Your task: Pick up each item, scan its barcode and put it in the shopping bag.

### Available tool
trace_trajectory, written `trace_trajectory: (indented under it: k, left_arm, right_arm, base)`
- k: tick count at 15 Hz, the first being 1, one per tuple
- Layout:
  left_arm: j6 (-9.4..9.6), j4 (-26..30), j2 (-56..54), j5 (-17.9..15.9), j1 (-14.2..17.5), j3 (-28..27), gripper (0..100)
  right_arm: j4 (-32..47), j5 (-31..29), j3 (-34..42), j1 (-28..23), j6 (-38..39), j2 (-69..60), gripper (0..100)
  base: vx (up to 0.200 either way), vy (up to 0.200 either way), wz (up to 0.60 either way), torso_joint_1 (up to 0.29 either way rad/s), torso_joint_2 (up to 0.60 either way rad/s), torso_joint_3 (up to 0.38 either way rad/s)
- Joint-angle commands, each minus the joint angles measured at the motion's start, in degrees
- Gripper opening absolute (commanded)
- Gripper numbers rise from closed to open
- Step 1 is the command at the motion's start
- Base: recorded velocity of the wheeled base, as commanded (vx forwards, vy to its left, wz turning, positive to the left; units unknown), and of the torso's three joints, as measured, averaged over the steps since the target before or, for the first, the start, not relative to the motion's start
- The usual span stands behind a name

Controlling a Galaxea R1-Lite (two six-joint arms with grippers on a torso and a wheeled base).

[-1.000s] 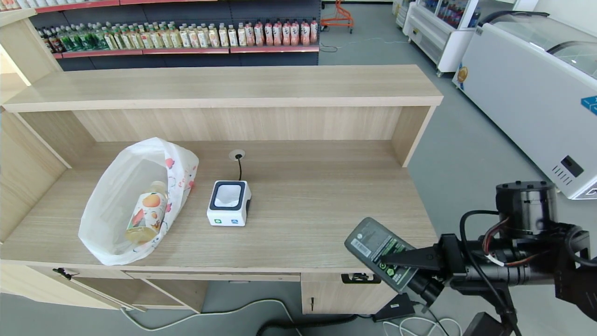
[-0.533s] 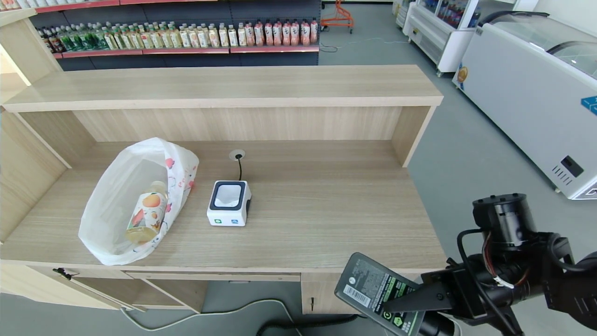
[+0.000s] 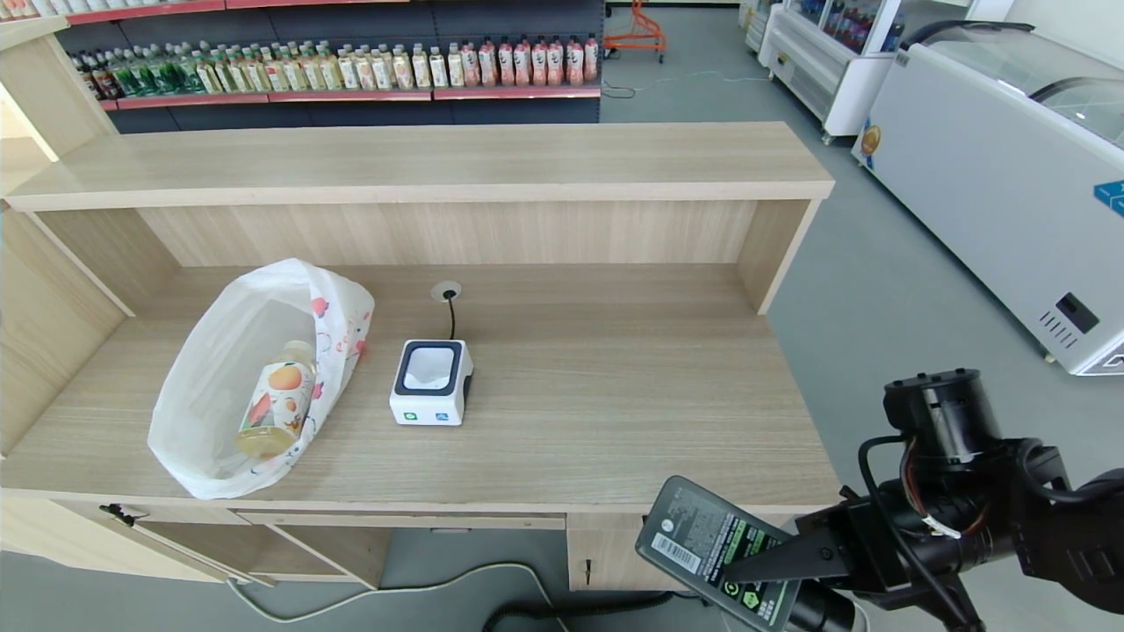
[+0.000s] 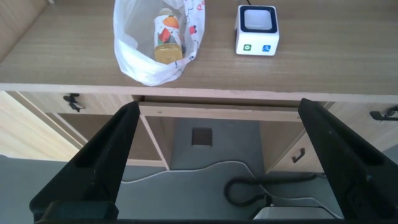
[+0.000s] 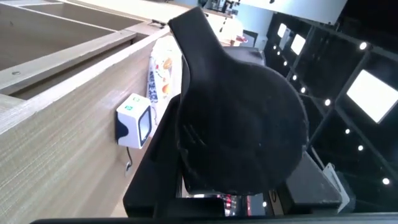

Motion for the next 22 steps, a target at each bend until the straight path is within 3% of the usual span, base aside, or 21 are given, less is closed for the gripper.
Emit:
trace_trajectory:
  k: [1,22]
  left_arm:
    - [-0.01,0.0,0.0,0.0,0.0,0.0,100]
    - [-0.01,0.0,0.0,0.0,0.0,0.0,100]
  right_arm:
    - [0.0,0.0,-0.2,-0.2,-4.5,1.0,0]
    - [0.1,0.1,-1.5,0.4,-4.3,3.1,0]
  base:
    - [0.0,0.0,0.0,0.0,0.0,0.0]
    - [0.0,0.0,0.0,0.0,0.0,0.0]
